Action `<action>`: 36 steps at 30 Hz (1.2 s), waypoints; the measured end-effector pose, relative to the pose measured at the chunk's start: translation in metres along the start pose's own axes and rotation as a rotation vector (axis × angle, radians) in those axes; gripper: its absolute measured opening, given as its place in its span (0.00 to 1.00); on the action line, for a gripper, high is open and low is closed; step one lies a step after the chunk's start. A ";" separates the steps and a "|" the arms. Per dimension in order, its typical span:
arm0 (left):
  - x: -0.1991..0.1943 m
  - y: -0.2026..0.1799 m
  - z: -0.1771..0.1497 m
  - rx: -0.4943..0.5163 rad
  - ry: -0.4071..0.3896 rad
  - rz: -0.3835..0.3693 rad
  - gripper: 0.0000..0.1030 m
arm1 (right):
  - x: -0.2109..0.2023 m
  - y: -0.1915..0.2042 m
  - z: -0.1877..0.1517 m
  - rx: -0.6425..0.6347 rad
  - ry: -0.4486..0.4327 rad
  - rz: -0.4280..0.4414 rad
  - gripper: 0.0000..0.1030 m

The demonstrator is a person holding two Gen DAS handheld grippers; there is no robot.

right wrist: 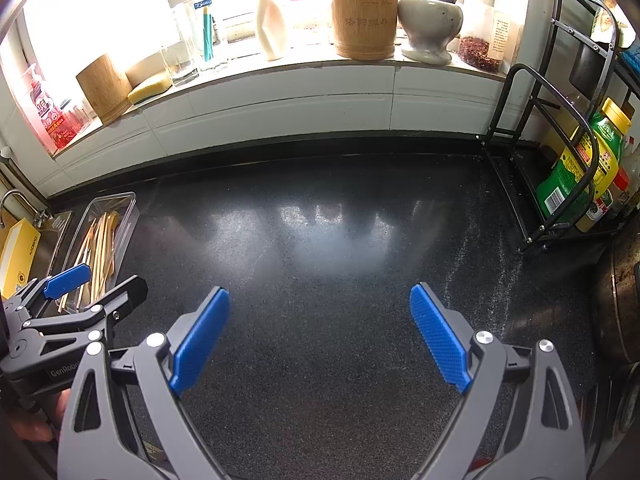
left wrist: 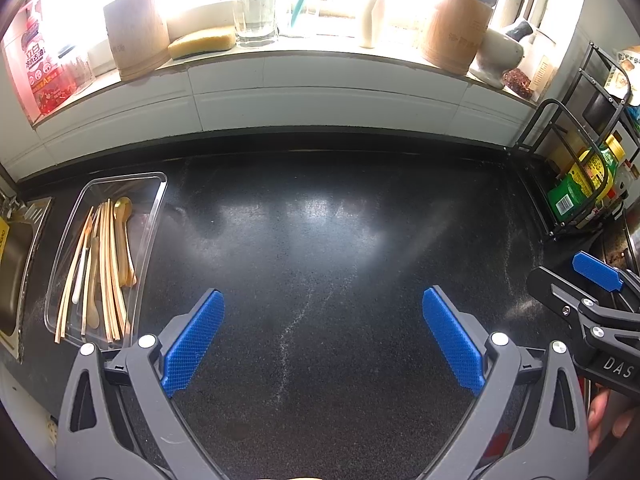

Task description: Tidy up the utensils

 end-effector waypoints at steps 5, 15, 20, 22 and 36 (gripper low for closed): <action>0.000 0.000 0.000 0.000 0.000 0.000 0.94 | 0.000 0.001 0.000 0.001 0.000 0.000 0.86; 0.001 0.001 0.000 0.003 0.001 -0.002 0.94 | 0.001 0.002 0.000 0.002 0.002 -0.002 0.86; 0.001 0.001 0.001 0.004 0.000 -0.002 0.94 | 0.003 0.003 0.001 0.005 0.003 -0.003 0.86; 0.001 0.001 0.001 0.003 0.000 -0.002 0.94 | 0.004 0.003 0.002 0.004 0.003 -0.003 0.86; 0.005 0.004 0.002 0.001 0.003 0.003 0.94 | 0.009 0.004 0.006 0.005 0.008 0.001 0.86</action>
Point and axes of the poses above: each gripper's, at about its wrist camera, not at the fingertips, and x roughly the way its jaws point, y to its left, z to its top, the point moved 4 cm from there along x, roughly the way its jaws point, and after that the axes turned 5 degrees about z, right-handed, at the moved point
